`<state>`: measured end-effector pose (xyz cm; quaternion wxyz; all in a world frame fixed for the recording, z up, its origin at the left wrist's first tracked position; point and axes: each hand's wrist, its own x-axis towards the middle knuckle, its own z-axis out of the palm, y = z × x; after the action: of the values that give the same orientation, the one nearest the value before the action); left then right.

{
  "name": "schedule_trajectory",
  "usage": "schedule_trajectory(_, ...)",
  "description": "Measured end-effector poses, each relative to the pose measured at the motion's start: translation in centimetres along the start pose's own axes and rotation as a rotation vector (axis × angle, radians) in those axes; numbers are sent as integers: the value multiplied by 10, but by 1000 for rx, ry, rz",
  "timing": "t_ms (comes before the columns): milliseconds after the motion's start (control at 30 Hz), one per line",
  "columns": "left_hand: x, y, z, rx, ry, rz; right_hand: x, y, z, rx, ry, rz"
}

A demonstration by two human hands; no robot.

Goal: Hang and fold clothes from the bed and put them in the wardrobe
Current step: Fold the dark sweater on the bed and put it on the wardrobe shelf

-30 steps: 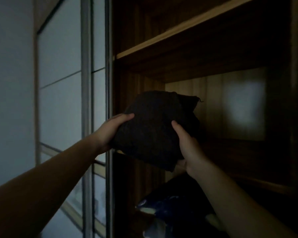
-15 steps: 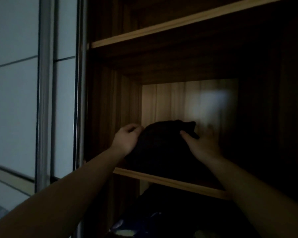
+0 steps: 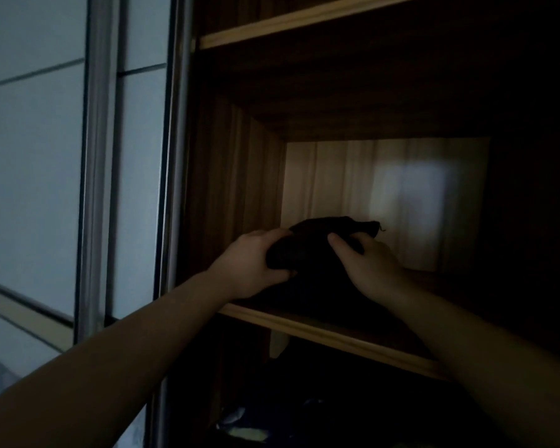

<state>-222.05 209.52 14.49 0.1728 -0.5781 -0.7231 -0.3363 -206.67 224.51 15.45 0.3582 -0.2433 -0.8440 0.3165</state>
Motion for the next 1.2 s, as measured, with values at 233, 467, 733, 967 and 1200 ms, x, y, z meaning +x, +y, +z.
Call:
schedule_trajectory(233, 12, -28, 4, 9, -20, -115, 26, 1, 26, 38, -2, -15)
schedule_trajectory(467, 15, -37, 13, -108, 11, -201, 38, 6, 40, 26, 11, 20)
schedule_trajectory(733, -4, -18, 3, -199, 66, -278, 13, -9, 34, -218, 125, -87)
schedule_trajectory(967, -54, 15, -37, 396, 109, -252, -19, -35, 43, -484, 157, -626)
schedule_trajectory(1200, -133, 51, -64, 650, 118, -521, -70, -45, 60, -293, -53, -823)
